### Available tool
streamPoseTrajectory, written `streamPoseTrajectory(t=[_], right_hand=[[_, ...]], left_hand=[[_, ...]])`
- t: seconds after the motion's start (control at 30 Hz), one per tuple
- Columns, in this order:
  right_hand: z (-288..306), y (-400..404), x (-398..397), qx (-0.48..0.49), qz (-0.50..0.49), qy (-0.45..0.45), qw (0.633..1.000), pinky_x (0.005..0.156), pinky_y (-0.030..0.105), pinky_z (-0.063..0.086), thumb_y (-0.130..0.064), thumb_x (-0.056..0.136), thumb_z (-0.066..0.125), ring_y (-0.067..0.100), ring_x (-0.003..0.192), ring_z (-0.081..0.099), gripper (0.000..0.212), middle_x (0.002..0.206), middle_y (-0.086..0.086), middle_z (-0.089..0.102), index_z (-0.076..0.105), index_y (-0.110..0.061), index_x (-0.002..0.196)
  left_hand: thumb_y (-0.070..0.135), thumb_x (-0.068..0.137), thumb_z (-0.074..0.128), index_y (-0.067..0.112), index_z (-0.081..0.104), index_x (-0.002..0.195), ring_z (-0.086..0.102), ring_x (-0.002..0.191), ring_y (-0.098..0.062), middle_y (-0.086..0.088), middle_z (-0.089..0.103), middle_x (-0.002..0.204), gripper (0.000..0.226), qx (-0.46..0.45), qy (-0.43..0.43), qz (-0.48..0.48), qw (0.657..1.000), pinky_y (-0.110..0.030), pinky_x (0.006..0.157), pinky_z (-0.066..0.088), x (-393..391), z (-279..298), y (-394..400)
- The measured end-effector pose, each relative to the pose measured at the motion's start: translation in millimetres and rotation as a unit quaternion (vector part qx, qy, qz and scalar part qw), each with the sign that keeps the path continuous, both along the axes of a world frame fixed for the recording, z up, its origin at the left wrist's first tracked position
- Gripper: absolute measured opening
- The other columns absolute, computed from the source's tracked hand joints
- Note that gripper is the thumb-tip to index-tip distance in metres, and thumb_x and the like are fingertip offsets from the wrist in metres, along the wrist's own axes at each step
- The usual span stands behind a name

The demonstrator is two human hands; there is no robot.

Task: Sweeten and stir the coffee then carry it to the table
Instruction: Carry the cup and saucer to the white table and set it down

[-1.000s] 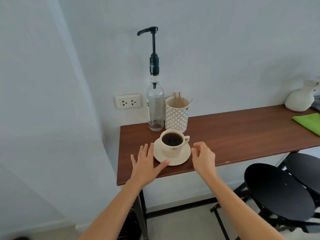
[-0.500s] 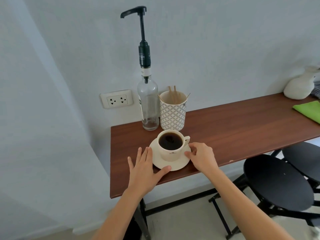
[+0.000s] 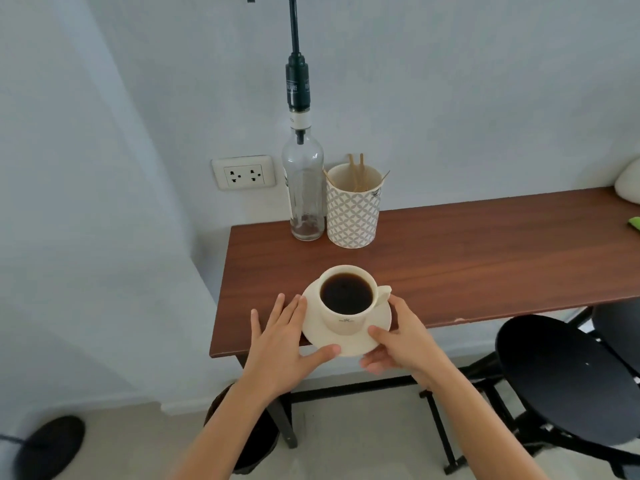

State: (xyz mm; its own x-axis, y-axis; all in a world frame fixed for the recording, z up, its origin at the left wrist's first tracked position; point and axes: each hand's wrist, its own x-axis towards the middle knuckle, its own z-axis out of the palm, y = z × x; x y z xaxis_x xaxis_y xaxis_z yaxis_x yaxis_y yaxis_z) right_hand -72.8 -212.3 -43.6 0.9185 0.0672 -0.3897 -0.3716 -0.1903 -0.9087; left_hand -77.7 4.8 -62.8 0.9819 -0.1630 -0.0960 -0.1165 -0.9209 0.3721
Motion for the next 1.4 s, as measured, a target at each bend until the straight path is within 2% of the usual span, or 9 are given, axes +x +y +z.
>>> streamPoseTrajectory(t=[0.13, 0.5, 0.6, 0.67, 0.8, 0.97, 1.17, 1.27, 1.4], right_hand=[[-11, -11, -10, 0.118, -0.007, 0.014, 0.993, 0.066, 0.041, 0.064, 0.006, 0.093, 0.059, 0.036, 0.105, 0.068, 0.06, 0.125, 0.011, 0.059, 0.042, -0.031, 0.138], [-18, -21, -40, 0.159, 0.044, 0.04, 0.986, 0.064, 0.044, 0.065, 0.006, 0.093, 0.06, 0.039, 0.088, 0.075, 0.067, 0.117, 0.024, 0.067, 0.037, -0.031, 0.145], [-17, -15, -46, 0.154, 0.075, 0.041, 0.984, 0.065, 0.044, 0.065, 0.005, 0.093, 0.061, 0.038, 0.087, 0.076, 0.069, 0.119, 0.023, 0.066, 0.037, -0.032, 0.146], [-14, -7, -51, 0.151, 0.099, 0.042, 0.983, 0.063, 0.043, 0.065, 0.006, 0.093, 0.06, 0.037, 0.084, 0.076, 0.069, 0.116, 0.022, 0.068, 0.037, -0.033, 0.146], [-4, 15, -66, 0.147, 0.159, 0.041, 0.975, 0.059, 0.04, 0.065, 0.008, 0.094, 0.058, 0.037, 0.079, 0.077, 0.068, 0.103, 0.021, 0.071, 0.039, -0.034, 0.144], [7, 62, -96, 0.138, 0.248, 0.03, 0.958, 0.061, 0.041, 0.065, 0.008, 0.094, 0.057, 0.038, 0.083, 0.077, 0.065, 0.114, 0.02, 0.069, 0.043, -0.033, 0.142], [13, 134, -153, 0.149, 0.339, 0.053, 0.927, 0.063, 0.044, 0.065, 0.008, 0.094, 0.057, 0.039, 0.084, 0.076, 0.066, 0.114, 0.026, 0.068, 0.042, -0.034, 0.142], [13, 176, -198, 0.141, 0.388, 0.057, 0.909, 0.065, 0.046, 0.065, 0.007, 0.094, 0.058, 0.039, 0.084, 0.076, 0.068, 0.112, 0.028, 0.068, 0.04, -0.034, 0.145], [10, 233, -270, 0.141, 0.448, 0.062, 0.881, 0.067, 0.046, 0.065, 0.007, 0.094, 0.058, 0.039, 0.085, 0.076, 0.065, 0.115, 0.028, 0.067, 0.042, -0.032, 0.144]], left_hand=[[0.089, 0.071, 0.029, 0.025, 0.008, 0.16, -0.006, 0.156, -0.016, 0.01, 0.01, 0.169, 0.112, 0.004, 0.008, 0.022, 1.0, -0.058, 0.12, -0.013, -21, 4, -11], [0.069, 0.09, 0.044, 0.026, 0.008, 0.16, -0.003, 0.156, -0.013, 0.009, 0.011, 0.168, 0.09, -0.128, -0.032, 0.15, 0.98, -0.048, 0.118, -0.019, -92, -8, -37], [0.057, 0.092, 0.056, 0.04, 0.021, 0.152, 0.025, 0.147, -0.001, 0.02, 0.034, 0.154, 0.072, -0.225, -0.043, 0.183, 0.956, -0.051, 0.125, 0.002, -113, 1, -38], [0.041, 0.094, 0.064, 0.056, 0.025, 0.137, 0.038, 0.126, 0.021, 0.036, 0.041, 0.133, 0.06, -0.317, -0.032, 0.2, 0.927, -0.034, 0.121, 0.024, -128, 4, -33], [0.022, 0.093, 0.07, 0.055, 0.036, 0.133, 0.058, 0.125, -0.004, 0.018, 0.056, 0.136, 0.062, -0.459, -0.028, 0.247, 0.853, -0.032, 0.111, 0.046, -162, 3, -13], [0.014, 0.09, 0.074, 0.053, 0.042, 0.132, 0.071, 0.108, -0.022, 0.004, 0.063, 0.131, 0.066, -0.505, -0.063, 0.306, 0.804, -0.033, 0.084, 0.061, -218, 10, 22], [0.009, 0.088, 0.075, 0.048, 0.045, 0.136, 0.074, 0.096, -0.024, 0.0, 0.066, 0.127, 0.068, -0.502, -0.118, 0.37, 0.773, -0.028, 0.074, 0.059, -311, 16, 69], [0.01, 0.087, 0.077, 0.038, 0.042, 0.147, 0.073, 0.099, -0.024, -0.002, 0.065, 0.13, 0.074, -0.489, -0.14, 0.404, 0.761, -0.036, 0.079, 0.061, -371, 16, 95], [0.005, 0.086, 0.076, 0.043, 0.051, 0.135, 0.074, 0.095, -0.023, -0.004, 0.068, 0.122, 0.066, -0.472, -0.184, 0.445, 0.738, -0.032, 0.077, 0.061, -462, 19, 128]])
